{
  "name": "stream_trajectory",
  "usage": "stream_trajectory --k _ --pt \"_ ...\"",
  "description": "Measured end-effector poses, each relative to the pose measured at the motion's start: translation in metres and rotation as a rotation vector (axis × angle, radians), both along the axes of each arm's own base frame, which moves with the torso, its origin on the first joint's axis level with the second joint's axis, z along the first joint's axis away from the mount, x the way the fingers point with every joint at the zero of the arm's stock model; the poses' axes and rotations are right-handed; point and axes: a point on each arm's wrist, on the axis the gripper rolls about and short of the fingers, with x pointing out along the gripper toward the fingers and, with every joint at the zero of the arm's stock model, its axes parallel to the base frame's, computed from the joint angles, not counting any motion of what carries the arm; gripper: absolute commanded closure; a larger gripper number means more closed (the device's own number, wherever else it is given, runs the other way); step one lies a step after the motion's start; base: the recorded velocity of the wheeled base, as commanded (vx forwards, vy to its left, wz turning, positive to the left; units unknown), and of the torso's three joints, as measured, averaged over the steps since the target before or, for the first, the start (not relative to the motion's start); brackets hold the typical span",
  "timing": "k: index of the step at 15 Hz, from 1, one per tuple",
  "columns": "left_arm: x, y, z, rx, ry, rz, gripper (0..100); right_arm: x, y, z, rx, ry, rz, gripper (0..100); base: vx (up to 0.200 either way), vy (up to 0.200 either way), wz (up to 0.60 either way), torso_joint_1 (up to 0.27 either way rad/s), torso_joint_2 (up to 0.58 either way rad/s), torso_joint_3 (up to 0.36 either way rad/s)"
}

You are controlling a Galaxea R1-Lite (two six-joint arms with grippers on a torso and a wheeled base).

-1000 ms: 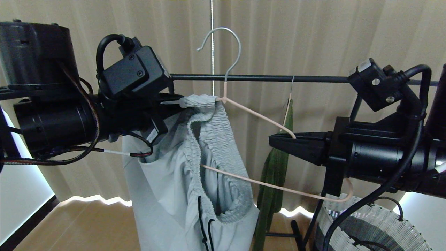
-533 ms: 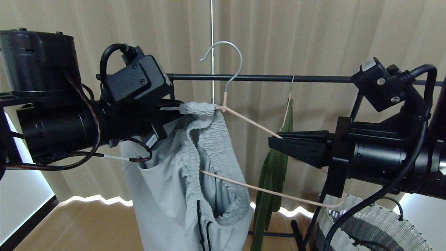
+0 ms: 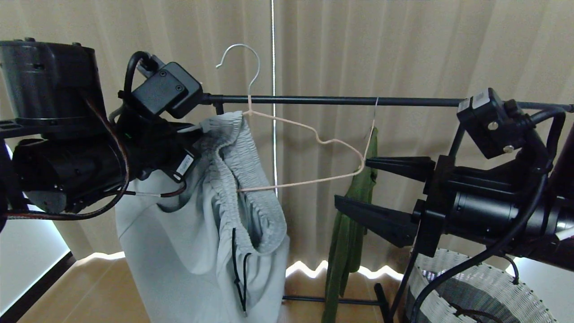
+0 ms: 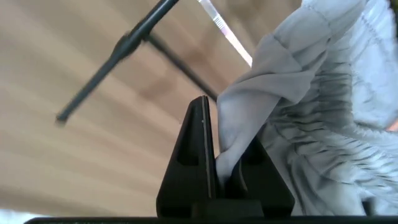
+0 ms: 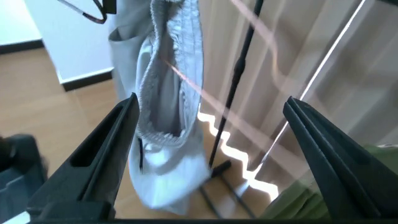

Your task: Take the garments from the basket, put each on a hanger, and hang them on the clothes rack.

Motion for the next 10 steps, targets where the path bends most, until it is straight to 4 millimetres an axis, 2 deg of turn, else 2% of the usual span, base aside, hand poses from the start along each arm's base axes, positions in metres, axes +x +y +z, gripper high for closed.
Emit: stream_trajectory --k 5,10 --pt "-0.002 -0.008 0.006 -0.211 0.022 0.021 100 -0.001 0.000 -0.023 -0.046 0.059 0.004 0 0.000 0.000 0.00 0.000 0.00 0.000" --pt "-0.010 -0.018 0.021 -0.287 -0.001 -0.090 100 0.013 0.012 -0.027 -0.012 0.021 0.004 0 0.000 0.000 0.00 0.000 0.00 0.000"
